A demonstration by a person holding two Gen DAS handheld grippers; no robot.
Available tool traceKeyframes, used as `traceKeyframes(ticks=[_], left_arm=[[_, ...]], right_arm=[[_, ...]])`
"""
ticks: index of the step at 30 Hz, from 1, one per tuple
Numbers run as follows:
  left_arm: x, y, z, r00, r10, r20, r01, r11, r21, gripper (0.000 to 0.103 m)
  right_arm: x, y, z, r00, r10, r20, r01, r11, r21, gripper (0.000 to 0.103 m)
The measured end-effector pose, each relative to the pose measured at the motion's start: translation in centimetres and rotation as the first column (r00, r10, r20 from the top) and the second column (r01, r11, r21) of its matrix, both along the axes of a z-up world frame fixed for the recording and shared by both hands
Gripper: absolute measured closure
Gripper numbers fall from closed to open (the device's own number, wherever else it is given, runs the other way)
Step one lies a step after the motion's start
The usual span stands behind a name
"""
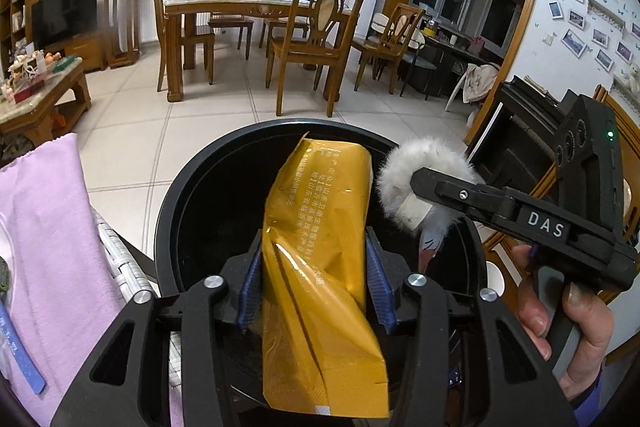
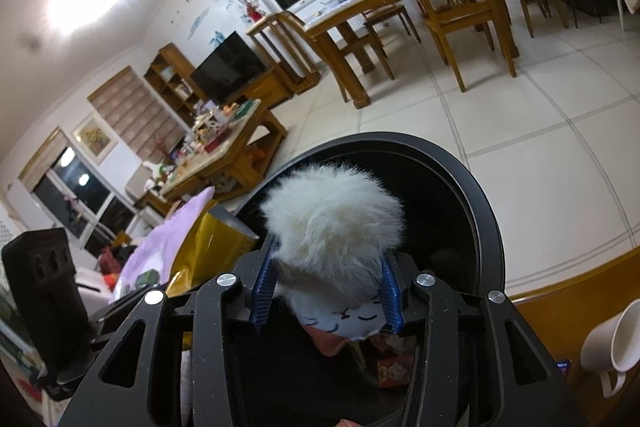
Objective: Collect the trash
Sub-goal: 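Carry the yellow bag and fluffy toy over the bin and release both, then grasp the purple tube with the left tool while the right tool grasps the white packet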
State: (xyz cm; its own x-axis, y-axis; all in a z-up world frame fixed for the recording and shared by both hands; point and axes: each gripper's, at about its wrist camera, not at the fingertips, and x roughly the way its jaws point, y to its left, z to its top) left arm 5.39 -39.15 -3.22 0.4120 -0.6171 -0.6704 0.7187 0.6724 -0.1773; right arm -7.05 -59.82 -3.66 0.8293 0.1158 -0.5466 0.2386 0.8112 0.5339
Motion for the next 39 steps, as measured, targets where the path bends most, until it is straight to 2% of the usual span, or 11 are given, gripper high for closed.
traceKeyframes(ticks=[1,3,4,6,11,18,25,26,32,37,39], left_arm=[[0.0,0.0,0.1,1.0,0.001,0.0,-0.001,1.0,0.002,0.054],[-0.1,0.1,0.3,1.0,0.009,0.007,-0.009,1.0,0.0,0.029],[-0.2,0.3,0.6,1.0,0.015,0.013,-0.015,1.0,-0.005,0.025],[-0.4,0.8,1.2,0.999,0.021,0.028,-0.02,1.0,-0.017,0.023],[-1.0,2.6,2.7,0.999,0.021,0.039,-0.019,0.999,-0.039,0.023],[-1.9,9.4,5.0,0.994,0.089,0.06,-0.084,0.993,-0.077,0.023],[-1.9,21.0,5.6,0.963,0.259,0.077,-0.255,0.965,-0.062,0.023],[-2.0,22.4,5.5,0.957,0.279,0.078,-0.275,0.96,-0.054,0.023],[-2.3,31.6,3.9,0.922,0.379,0.078,-0.381,0.924,0.018,0.023],[-2.3,35.5,1.8,0.931,0.363,0.049,-0.366,0.927,0.087,0.024],[-2.2,36.1,1.0,0.94,0.34,0.041,-0.342,0.933,0.109,0.024]], right_arm=[[0.0,0.0,0.0,1.0,0.0,0.0,0.0,1.0,0.0,0.049],[0.0,0.1,-0.1,1.0,-0.004,-0.003,0.004,1.0,0.001,0.046],[0.0,0.2,0.0,1.0,-0.004,-0.004,0.003,1.0,-0.004,0.046],[-0.1,0.5,0.2,1.0,-0.001,-0.002,0.001,1.0,-0.012,0.04],[-0.1,1.9,1.3,1.0,0.006,0.007,-0.006,0.999,-0.036,0.039],[1.2,6.8,3.2,0.997,0.076,0.02,-0.075,0.994,-0.074,0.038],[4.9,17.3,5.6,0.972,0.236,0.013,-0.232,0.964,-0.131,0.033],[4.9,17.3,5.6,0.972,0.236,0.013,-0.232,0.964,-0.131,0.033],[9.0,28.1,6.3,0.922,0.387,-0.025,-0.386,0.906,-0.175,0.033],[12.7,37.1,6.6,0.866,0.495,-0.066,-0.497,0.84,-0.216,0.033],[15.7,42.4,6.2,0.822,0.557,-0.117,-0.567,0.788,-0.239,0.033]])
